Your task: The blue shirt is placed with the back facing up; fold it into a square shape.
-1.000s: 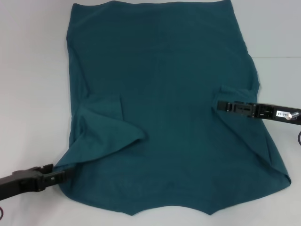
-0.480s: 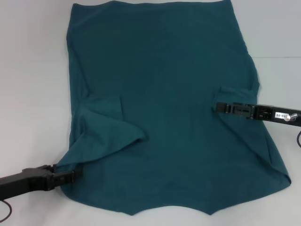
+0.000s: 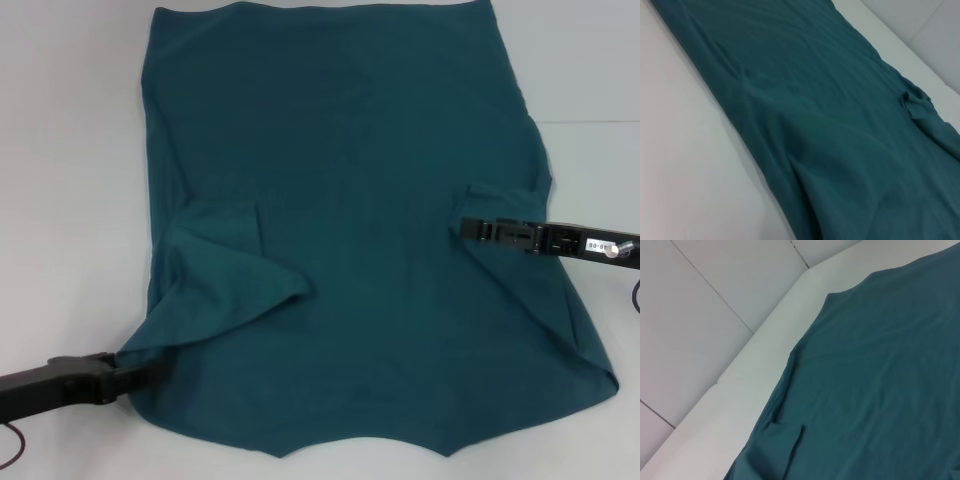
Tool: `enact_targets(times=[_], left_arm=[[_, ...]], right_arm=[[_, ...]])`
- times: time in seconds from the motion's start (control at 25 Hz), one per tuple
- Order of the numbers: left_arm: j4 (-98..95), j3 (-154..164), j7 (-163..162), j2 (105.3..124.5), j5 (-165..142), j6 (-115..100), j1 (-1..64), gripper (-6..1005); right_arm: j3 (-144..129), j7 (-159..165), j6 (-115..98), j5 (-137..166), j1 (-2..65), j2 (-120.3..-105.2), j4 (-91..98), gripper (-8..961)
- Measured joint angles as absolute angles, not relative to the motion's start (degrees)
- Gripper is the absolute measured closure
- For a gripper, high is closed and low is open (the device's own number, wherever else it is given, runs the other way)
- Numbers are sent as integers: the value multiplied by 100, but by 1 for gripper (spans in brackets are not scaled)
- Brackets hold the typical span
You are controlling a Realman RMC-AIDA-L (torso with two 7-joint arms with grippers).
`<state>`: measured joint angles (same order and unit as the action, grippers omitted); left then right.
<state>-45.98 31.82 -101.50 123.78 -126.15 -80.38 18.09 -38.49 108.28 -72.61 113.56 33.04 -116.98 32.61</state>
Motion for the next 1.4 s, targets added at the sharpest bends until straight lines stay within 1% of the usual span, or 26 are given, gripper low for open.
enact_targets(times=[0.08, 0.32, 0.72, 0.84, 0.96, 1.24, 1.32, 1.4], left_arm=[[-4599, 3181, -10151, 12377, -12615, -8035, 1824, 394], [-4602, 3177, -10158, 12370, -12615, -8033, 1859, 648], [-4626, 3154, -10165, 12366, -12580, -8105, 1864, 881], [-4629, 3150, -10167, 12363, -12571, -8149, 1871, 933], [-4632, 3136, -10168, 12357, -12562, -8247, 1896, 984], [-4618, 3159, -10145, 12362, -12559, -8394, 1930, 985], [-4609, 3166, -10133, 12366, -12559, -8441, 1937, 985], [-4604, 3170, -10129, 12373, -12566, -8476, 1942, 985]], right_arm=[[-3849, 10828, -7256, 11356, 3304, -11697, 3261, 28], [-3849, 10828, -7252, 11355, 3295, -11697, 3260, 28], [-3883, 10849, -7251, 11356, 3242, -11682, 3260, 27], [-3908, 10907, -7321, 11449, 3205, -11647, 3266, 27], [-3911, 11114, -7421, 11667, 3139, -11566, 3304, 27], [-3864, 11607, -7684, 12079, 2906, -11259, 3325, 27], [-3837, 11638, -7712, 12080, 2808, -11192, 3327, 27], [-3785, 11639, -7732, 12081, 2717, -11157, 3327, 27]])
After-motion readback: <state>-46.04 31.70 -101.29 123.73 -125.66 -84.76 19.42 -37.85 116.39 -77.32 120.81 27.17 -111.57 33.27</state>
